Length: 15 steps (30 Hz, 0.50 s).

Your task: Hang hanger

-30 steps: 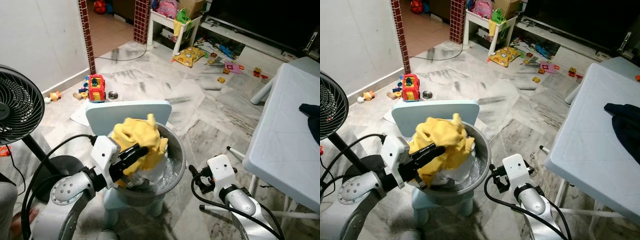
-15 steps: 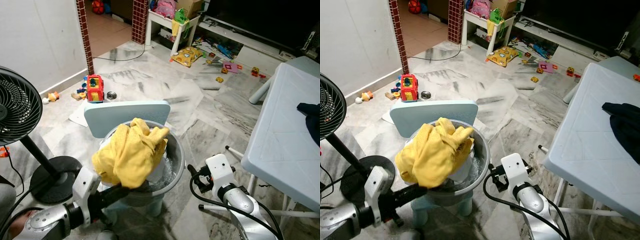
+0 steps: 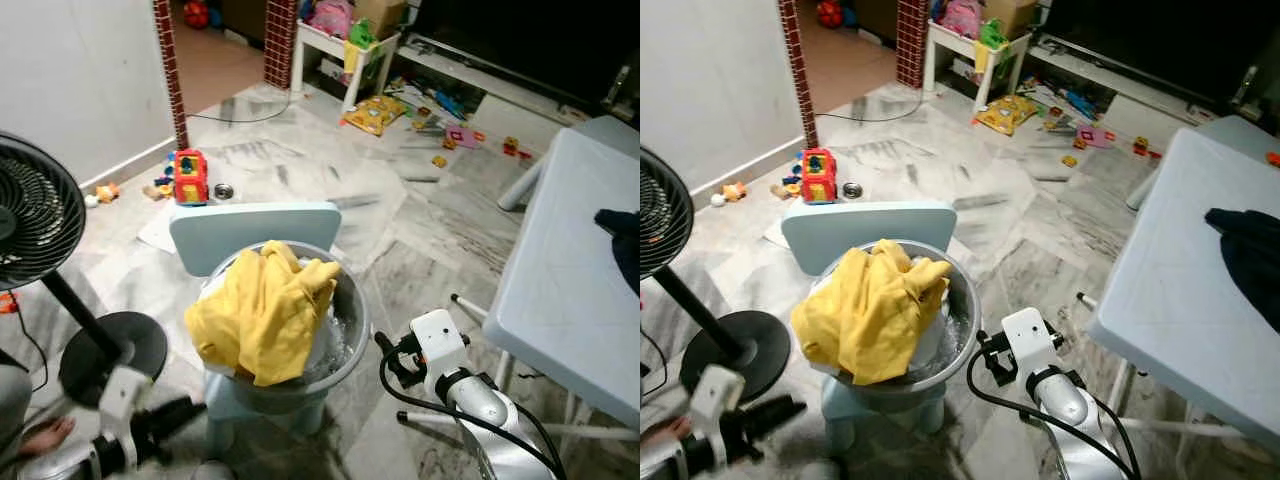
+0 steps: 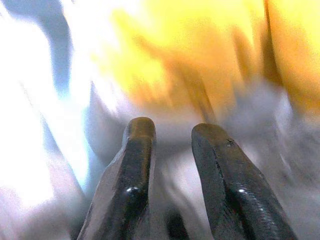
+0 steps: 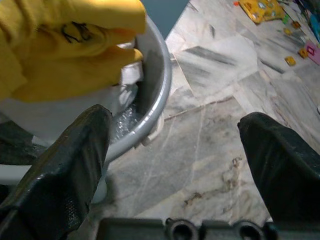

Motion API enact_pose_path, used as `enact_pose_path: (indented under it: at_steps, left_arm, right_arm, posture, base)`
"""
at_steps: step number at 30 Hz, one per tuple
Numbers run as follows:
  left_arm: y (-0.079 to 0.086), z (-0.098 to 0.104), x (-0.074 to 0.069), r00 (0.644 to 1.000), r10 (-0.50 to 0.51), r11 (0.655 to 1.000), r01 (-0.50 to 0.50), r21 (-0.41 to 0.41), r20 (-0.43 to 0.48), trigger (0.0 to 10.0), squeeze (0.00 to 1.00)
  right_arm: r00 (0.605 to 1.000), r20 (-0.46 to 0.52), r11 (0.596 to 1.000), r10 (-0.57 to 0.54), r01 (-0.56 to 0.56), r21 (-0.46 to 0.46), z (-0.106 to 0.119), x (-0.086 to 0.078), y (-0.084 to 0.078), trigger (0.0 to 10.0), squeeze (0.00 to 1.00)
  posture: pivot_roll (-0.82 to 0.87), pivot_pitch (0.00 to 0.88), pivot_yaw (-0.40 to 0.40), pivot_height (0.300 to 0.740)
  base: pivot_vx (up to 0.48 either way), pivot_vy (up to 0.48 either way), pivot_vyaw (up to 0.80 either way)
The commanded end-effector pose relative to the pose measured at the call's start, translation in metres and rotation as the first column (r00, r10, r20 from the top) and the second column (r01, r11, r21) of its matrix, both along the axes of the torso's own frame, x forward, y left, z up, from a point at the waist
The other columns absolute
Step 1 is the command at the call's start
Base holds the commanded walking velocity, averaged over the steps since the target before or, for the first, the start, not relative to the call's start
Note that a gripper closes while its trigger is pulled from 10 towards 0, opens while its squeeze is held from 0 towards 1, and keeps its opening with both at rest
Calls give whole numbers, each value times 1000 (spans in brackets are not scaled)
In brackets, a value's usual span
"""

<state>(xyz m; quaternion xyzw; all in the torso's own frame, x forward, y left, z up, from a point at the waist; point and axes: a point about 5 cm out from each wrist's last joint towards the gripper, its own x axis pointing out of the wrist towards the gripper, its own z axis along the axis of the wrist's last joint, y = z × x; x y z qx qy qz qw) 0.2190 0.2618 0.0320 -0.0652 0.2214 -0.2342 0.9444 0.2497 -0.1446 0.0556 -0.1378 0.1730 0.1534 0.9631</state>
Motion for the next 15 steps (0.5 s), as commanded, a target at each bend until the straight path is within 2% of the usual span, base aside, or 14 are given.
enact_pose_path:
  at_steps: [1, 2, 3, 4, 5, 6, 9, 10, 13, 14, 15]
  left_arm:
    - [-2, 11, 14, 997, 8, 999, -11, 34, 82, 10000, 1000]
    - [-2, 11, 14, 997, 8, 999, -11, 34, 82, 10000, 1000]
    - [-7, 22, 21, 992, -10, 999, 3, 54, 129, 10000, 1000]
    - [-18, 46, 33, 969, -60, 992, 31, 123, 241, 10000, 1000]
    - [-18, 46, 33, 969, -60, 992, 31, 123, 241, 10000, 1000]
    - [-22, 56, 39, 956, -73, 991, 36, 131, 286, 10000, 1000]
    - [-30, 92, 63, 895, -57, 992, -1, 129, 442, 10000, 1000]
    - [-40, 116, 74, 851, -76, 991, 6, 136, 520, 10000, 1000]
    - [-58, 147, 85, 786, -98, 990, 14, 141, 610, 10000, 1000]
    - [-73, 164, 95, 757, -89, 993, 13, 121, 647, 10000, 1000]
    - [-73, 164, 95, 757, -89, 993, 13, 121, 647, 10000, 1000]
  right_arm:
    - [1000, -2, 1000, -9, 9, -11, -1, 0, -5, 10000, 0]
    - [1000, -2, 1000, -9, 9, -11, -1, 0, -5, 10000, 0]
    - [1000, 0, 1000, -8, 8, -10, -1, 1, -4, 10000, 0]
    - [1000, 3, 1000, -8, 8, -10, 0, 1, -4, 10000, 0]
    - [1000, 3, 1000, -8, 8, -10, 0, 1, -4, 10000, 0]
    - [1000, 4, 1000, -9, 9, -10, 1, 2, -5, 10000, 0]
    - [1000, 4, 1000, -14, 14, -12, 1, 1, -7, 10000, 0]
    - [1000, 4, 1000, -16, 16, -13, 0, 0, -8, 10000, 0]
    - [1000, 1, 1000, -16, 16, -14, 0, -1, -8, 10000, 0]
    - [1000, 0, 1000, -15, 15, -11, -1, -1, -7, 10000, 0]
    - [1000, 0, 1000, -15, 15, -11, -1, -1, -7, 10000, 0]
  posture:
    - [181, 97, -180, 740]
    - [181, 97, -180, 740]
    - [177, 96, -180, 740]
    - [173, 97, -178, 740]
    - [173, 97, -178, 740]
    - [173, 97, -178, 740]
    - [167, 97, -178, 740]
    - [166, 98, -178, 740]
    - [168, 98, -179, 740]
    - [169, 101, -180, 740]
    - [169, 101, -180, 740]
  base:
    - [0, 0, 0]
    - [0, 0, 0]
    - [0, 0, 0]
    - [0, 0, 0]
    - [0, 0, 0]
    - [0, 0, 0]
    - [0, 0, 0]
    - [0, 0, 0]
    - [0, 0, 0]
    - [0, 0, 0]
    - [0, 0, 0]
